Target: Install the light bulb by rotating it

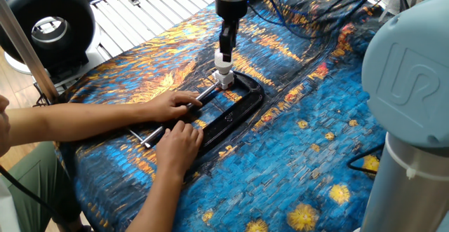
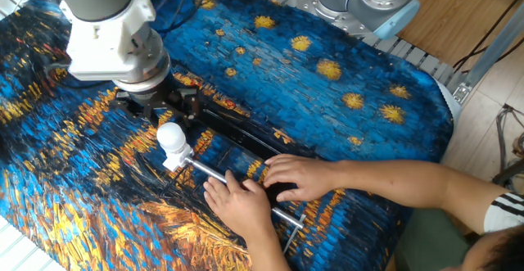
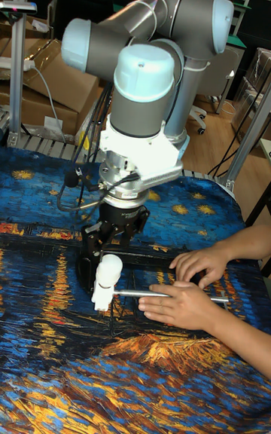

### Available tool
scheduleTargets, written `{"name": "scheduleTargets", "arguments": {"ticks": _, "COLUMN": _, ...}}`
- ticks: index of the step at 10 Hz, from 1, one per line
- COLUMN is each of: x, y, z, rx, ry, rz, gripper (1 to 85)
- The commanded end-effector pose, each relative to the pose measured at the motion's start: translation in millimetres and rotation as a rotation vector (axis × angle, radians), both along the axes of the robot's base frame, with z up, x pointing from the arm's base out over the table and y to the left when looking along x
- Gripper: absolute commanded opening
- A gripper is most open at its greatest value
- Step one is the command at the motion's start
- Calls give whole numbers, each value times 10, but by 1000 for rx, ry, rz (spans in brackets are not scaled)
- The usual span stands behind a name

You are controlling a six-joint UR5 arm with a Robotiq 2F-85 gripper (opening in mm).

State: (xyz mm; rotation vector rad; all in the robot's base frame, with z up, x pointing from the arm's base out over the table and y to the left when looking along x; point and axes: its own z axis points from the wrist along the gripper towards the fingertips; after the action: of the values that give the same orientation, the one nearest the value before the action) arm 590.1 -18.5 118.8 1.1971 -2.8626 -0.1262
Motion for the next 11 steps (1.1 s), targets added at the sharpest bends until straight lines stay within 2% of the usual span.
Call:
{"name": "scheduleTargets", "arguments": {"ticks": 1, "x": 162, "y": -48, "z": 65, "rx": -36, "ry": -59, "rz": 259, "gripper": 567}}
{"name": "scheduleTargets", "arguments": {"ticks": 2, "x": 202, "y": -56, "z": 73, "rx": -46, "ry": -69, "rz": 304, "gripper": 563}}
{"name": "scheduleTargets", "arguments": {"ticks": 6, "x": 231, "y": 28, "z": 55, "rx": -26, "ry": -82, "rz": 413, "gripper": 557}}
{"name": "scheduleTargets", "arguments": {"ticks": 9, "x": 208, "y": -3, "z": -13, "rx": -25, "ry": -73, "rz": 479, "gripper": 557}}
{"name": "scheduleTargets", "arguments": {"ticks": 11, "x": 157, "y": 27, "z": -60, "rx": -14, "ry": -67, "rz": 479, "gripper": 570}}
